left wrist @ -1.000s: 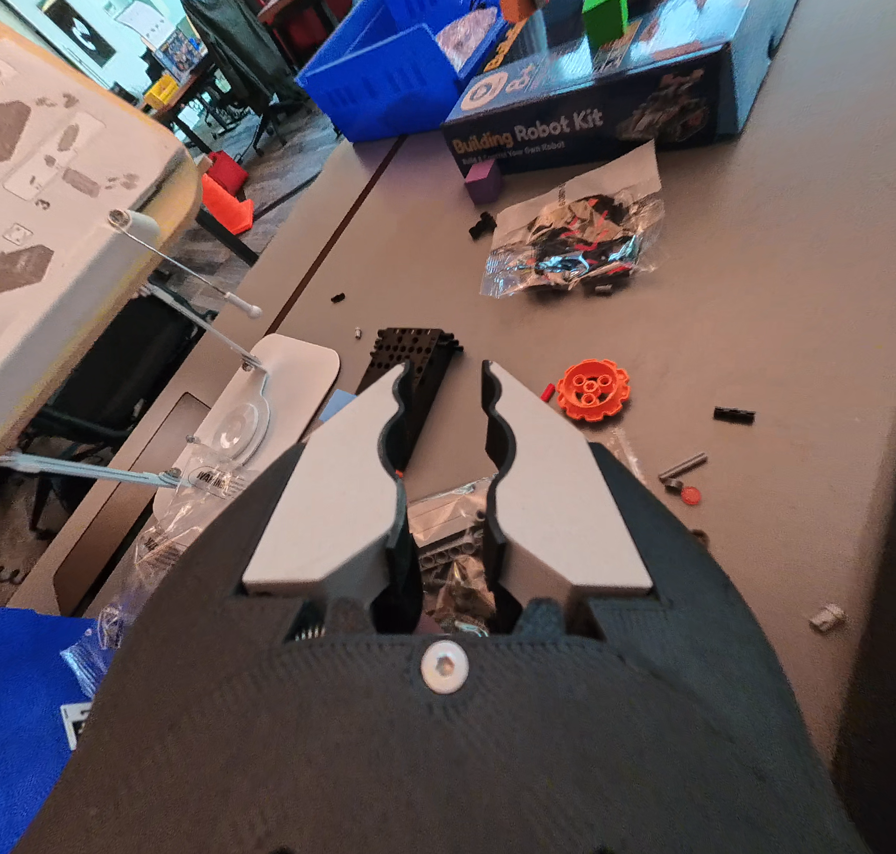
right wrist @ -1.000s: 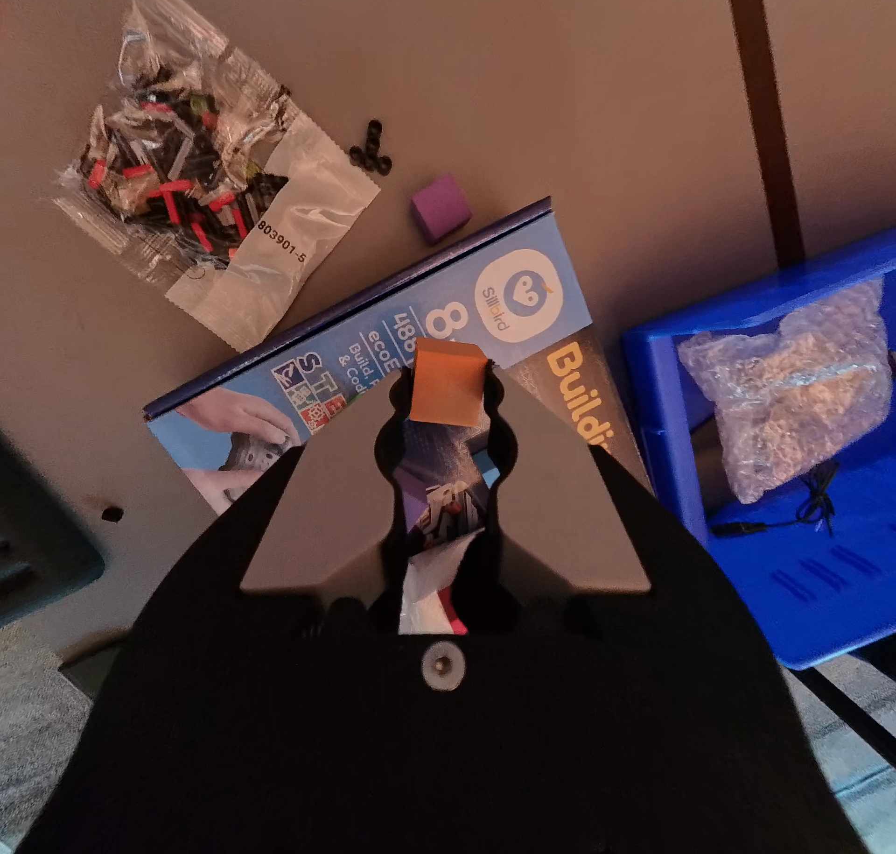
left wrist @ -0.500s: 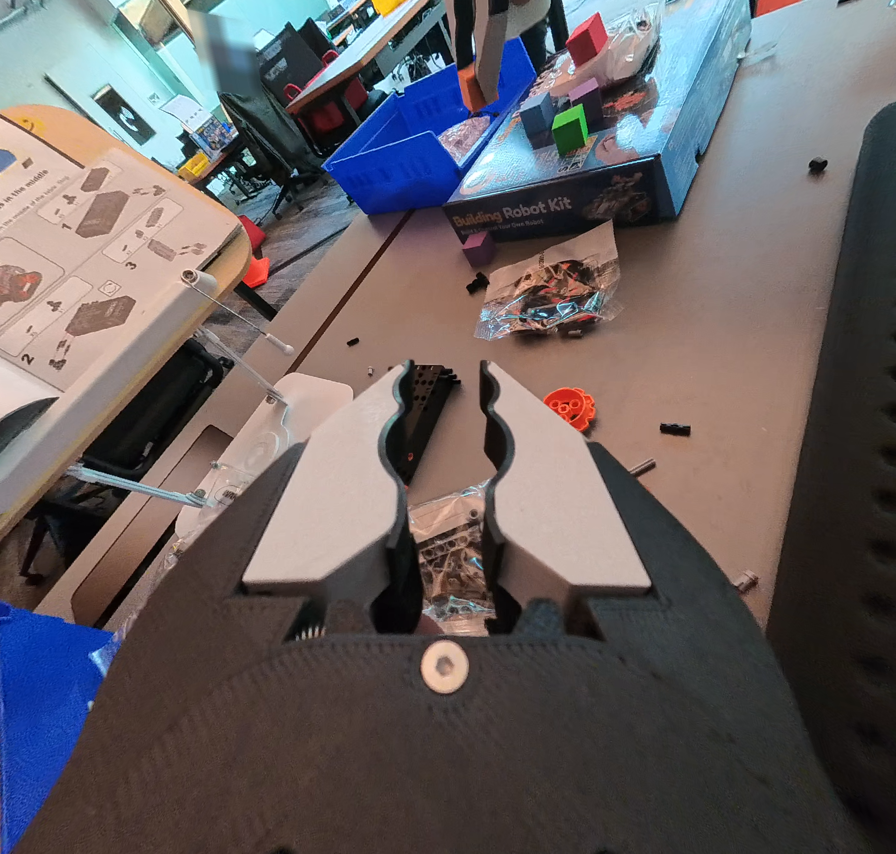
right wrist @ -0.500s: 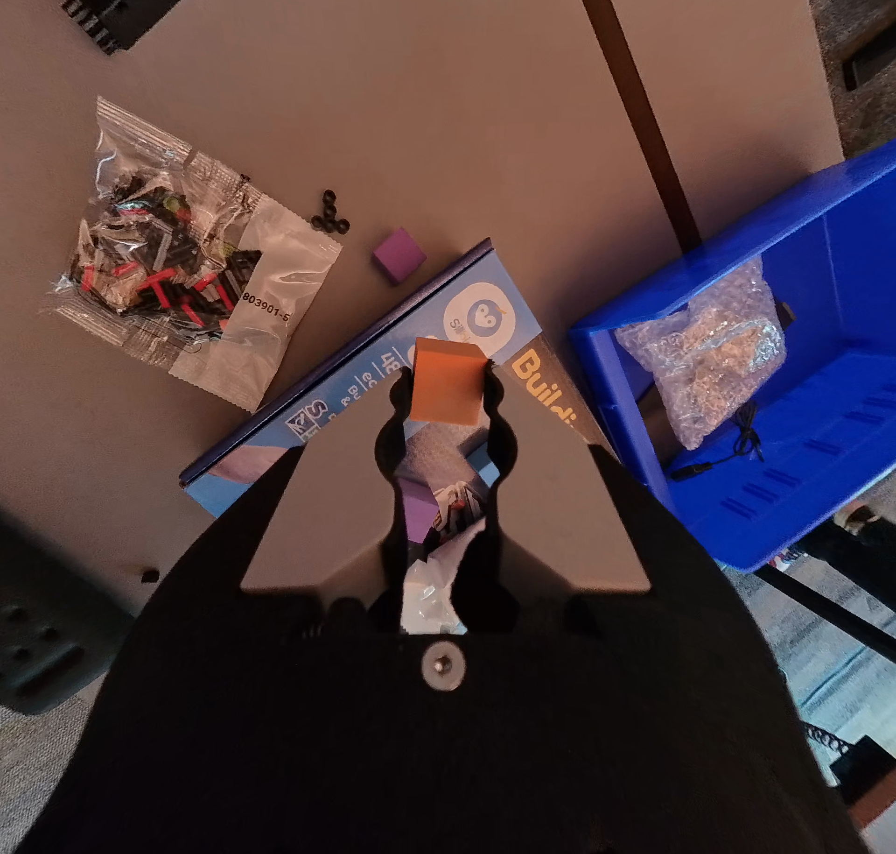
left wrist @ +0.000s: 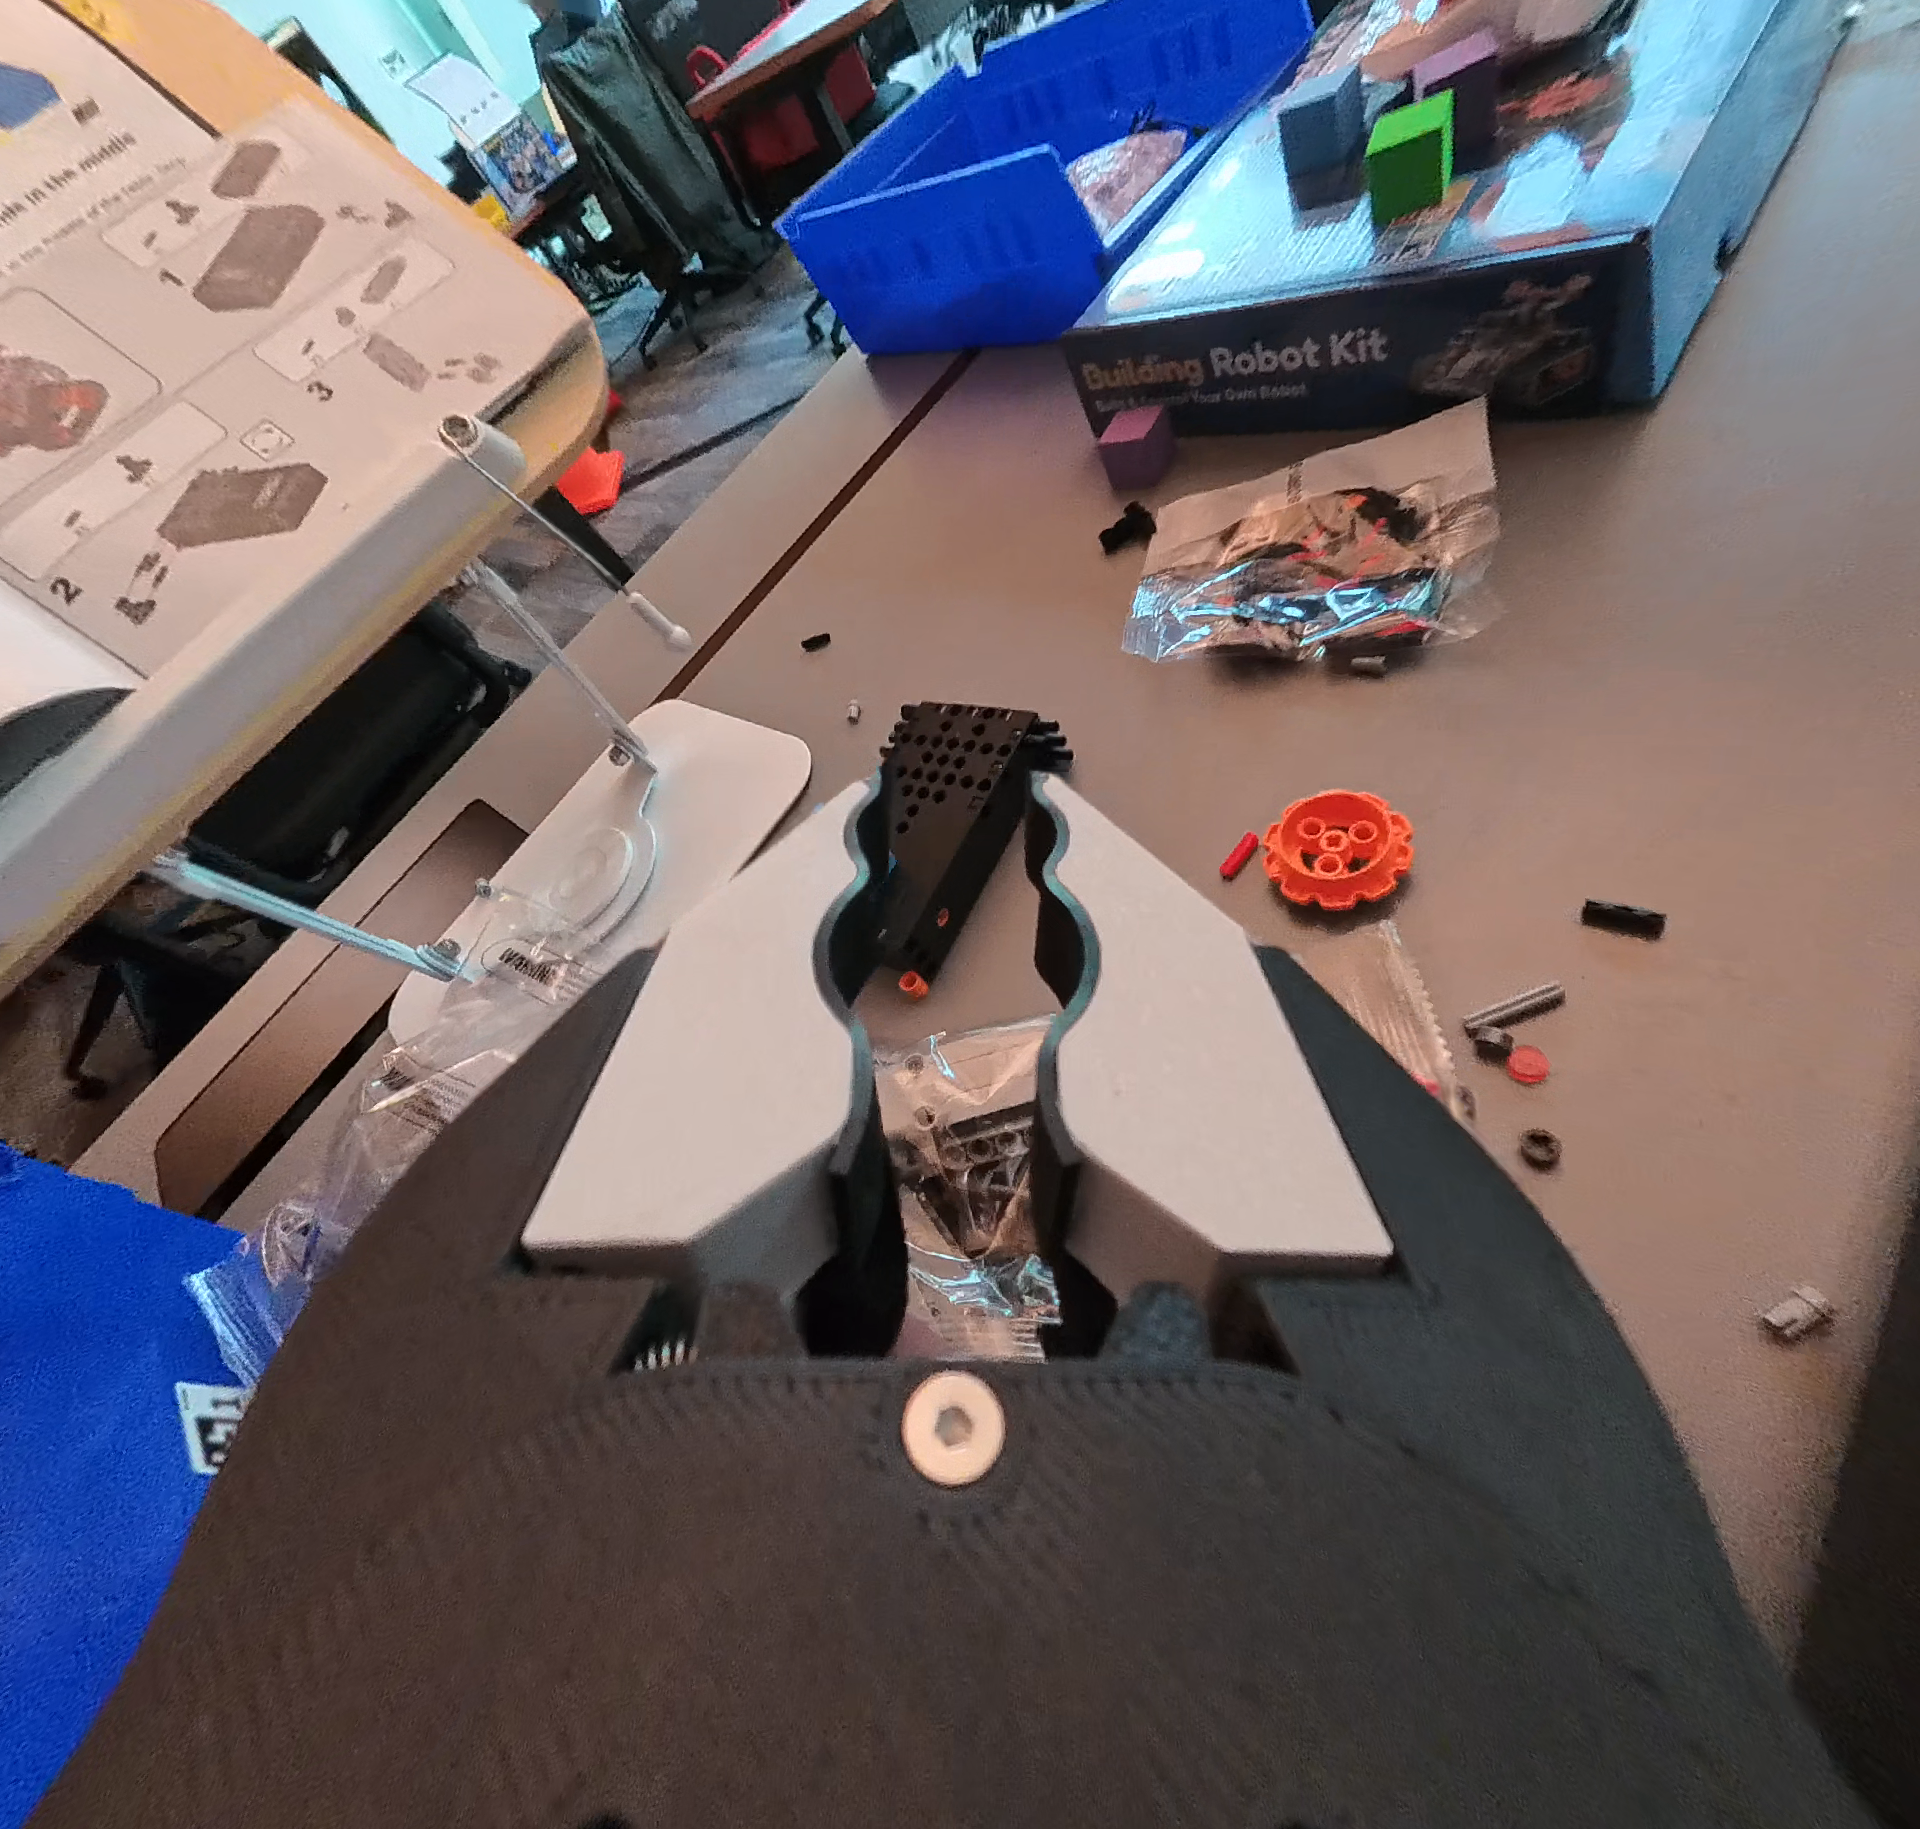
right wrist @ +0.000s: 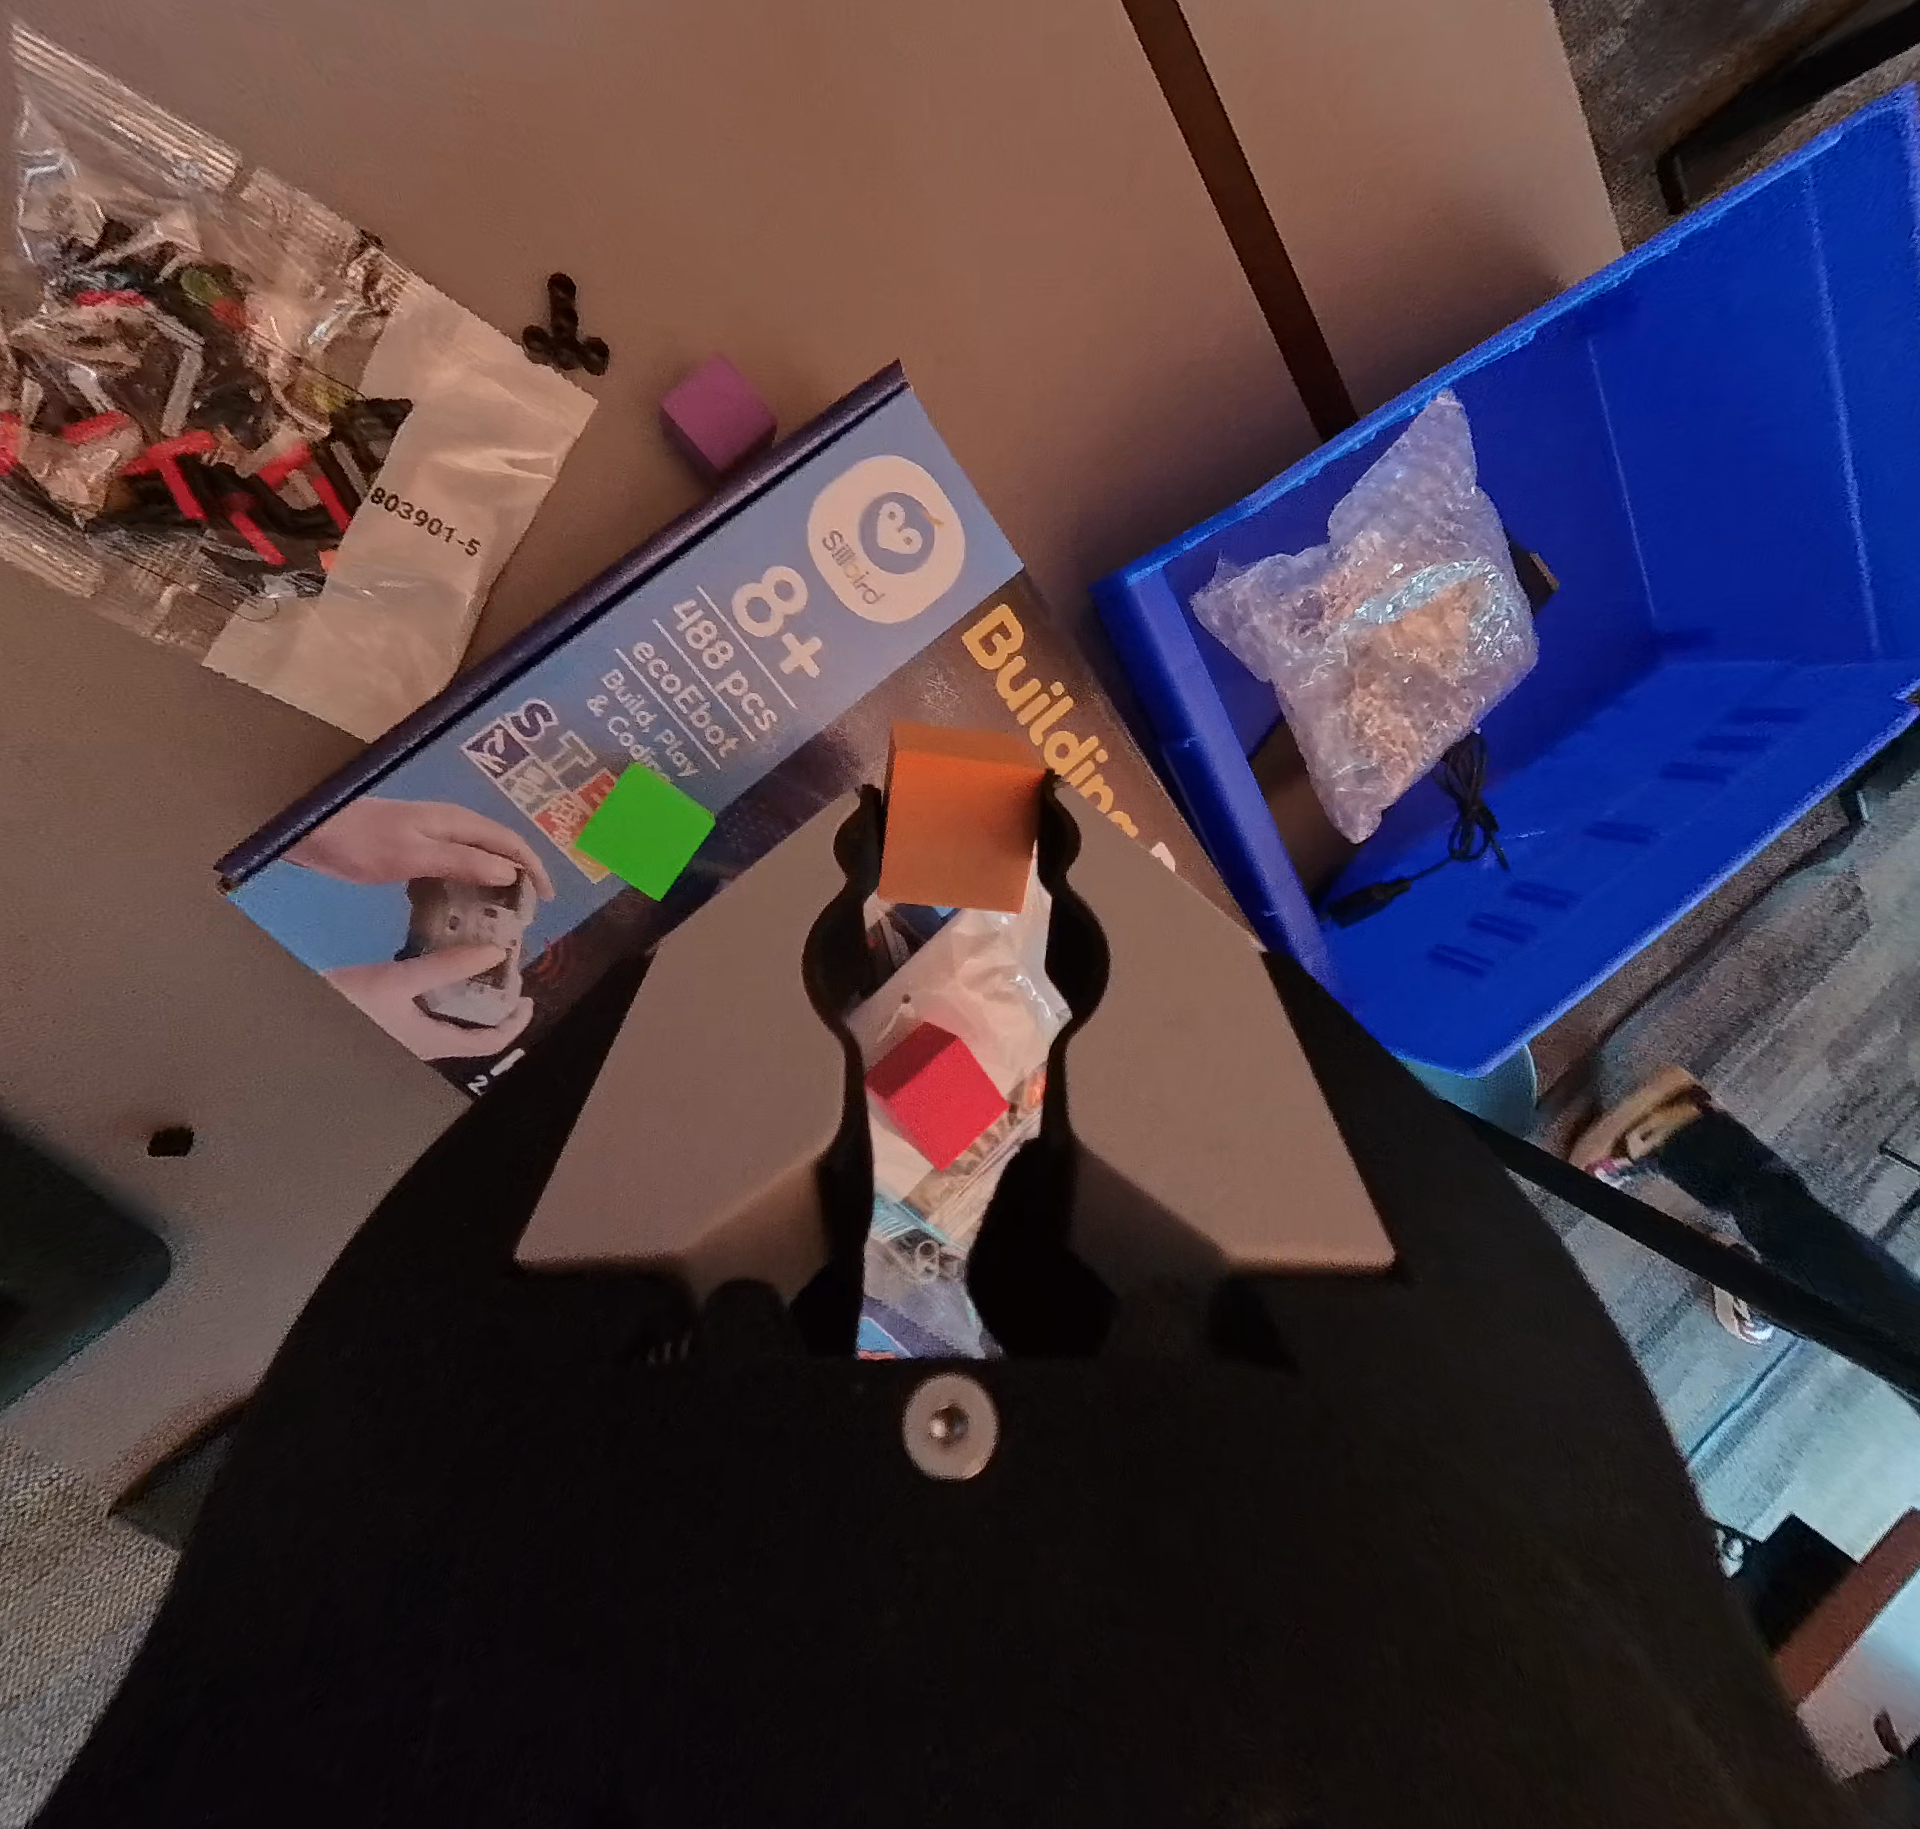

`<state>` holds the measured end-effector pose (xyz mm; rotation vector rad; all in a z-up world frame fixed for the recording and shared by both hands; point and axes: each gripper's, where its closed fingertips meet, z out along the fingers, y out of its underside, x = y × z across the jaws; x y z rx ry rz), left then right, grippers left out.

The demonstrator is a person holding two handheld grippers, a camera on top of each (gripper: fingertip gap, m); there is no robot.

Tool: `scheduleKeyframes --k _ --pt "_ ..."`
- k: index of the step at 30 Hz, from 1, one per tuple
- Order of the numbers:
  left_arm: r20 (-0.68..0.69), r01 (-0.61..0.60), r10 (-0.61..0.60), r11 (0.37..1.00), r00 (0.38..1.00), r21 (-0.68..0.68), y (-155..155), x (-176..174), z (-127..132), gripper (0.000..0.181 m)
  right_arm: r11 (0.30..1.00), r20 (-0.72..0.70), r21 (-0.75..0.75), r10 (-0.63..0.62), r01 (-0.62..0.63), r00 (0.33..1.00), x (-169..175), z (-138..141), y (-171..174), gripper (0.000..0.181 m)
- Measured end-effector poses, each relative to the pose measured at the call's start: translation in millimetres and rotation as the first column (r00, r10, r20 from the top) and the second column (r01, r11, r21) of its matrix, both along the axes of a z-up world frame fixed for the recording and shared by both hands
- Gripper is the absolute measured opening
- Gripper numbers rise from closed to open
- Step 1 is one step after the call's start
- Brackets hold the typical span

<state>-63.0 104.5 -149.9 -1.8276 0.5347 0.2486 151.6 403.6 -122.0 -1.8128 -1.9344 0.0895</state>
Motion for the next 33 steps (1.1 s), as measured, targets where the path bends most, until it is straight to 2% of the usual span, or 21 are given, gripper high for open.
scheduleKeyframes --k 9,14,18,20,21,23,25,27,29,31,33 --pt "-0.012 -0.024 0.023 0.998 1.0 -0.052 12.7 -7.0 -24.3 0.024 0.99 0.117 -0.049 0.136 -0.131 0.984 6.6 -18.7 18.6 0.029" --pt "-0.03 -0.034 0.032 0.997 0.999 -0.068 14.4 -12.0 -32.1 0.023 0.97 0.207 -0.09 0.239 -0.225 0.949 12.6 -43.8 19.6 0.029" --pt "-0.026 -0.036 0.034 0.996 0.999 -0.081 16.2 -13.3 -36.5 0.023 0.964 0.231 -0.126 0.258 -0.234 0.938 19.2 -60.4 22.5 0.029" --pt "-0.031 -0.035 0.032 0.995 0.999 -0.09 16.8 -13.4 -39.4 0.023 0.968 0.239 -0.123 0.244 -0.22 0.94 21.5 -64.6 25.5 0.038" --pt "-0.034 -0.035 0.032 0.995 0.999 -0.092 16.9 -13.4 -40.3 0.023 0.969 0.226 -0.117 0.238 -0.216 0.945 20.7 -62.3 25.0 0.046" --pt "-0.034 -0.035 0.032 0.995 0.999 -0.092 17.0 -13.8 -40.6 0.023 0.976 0.198 -0.062 0.218 -0.21 0.956 19.7 -49.7 26.1 0.045" --pt "-0.032 -0.039 0.036 0.995 0.999 -0.088 17.2 -15.0 -39.5 0.023 0.972 0.167 -0.015 0.234 -0.235 0.958 16.9 -35.1 13.6 0.044" --pt "-0.026 -0.041 0.039 0.996 0.999 -0.084 17.5 -16.0 -38.1 0.023 0.947 0.113 -0.097 0.316 -0.306 0.942 10.7 -34.8 -25.7 0.044" --pt "-0.022 -0.039 0.038 0.996 0.999 -0.084 17.7 -15.8 -37.8 0.023 0.918 0.153 -0.174 0.383 -0.357 0.911 14.9 -53.4 -55.8 0.052" --pt "-0.025 -0.035 0.033 0.996 0.999 -0.086 17.7 -14.5 -38.8 0.023 0.911 0.243 -0.177 0.406 -0.371 0.881 21.9 -77.7 -62.8 0.053" --pt "-0.034 -0.034 0.032 0.996 0.999 -0.088 17.4 -13.4 -39.8 0.023 0.915 0.266 -0.163 0.4 -0.368 0.877 21.7 -90.5 -60.0 0.029"
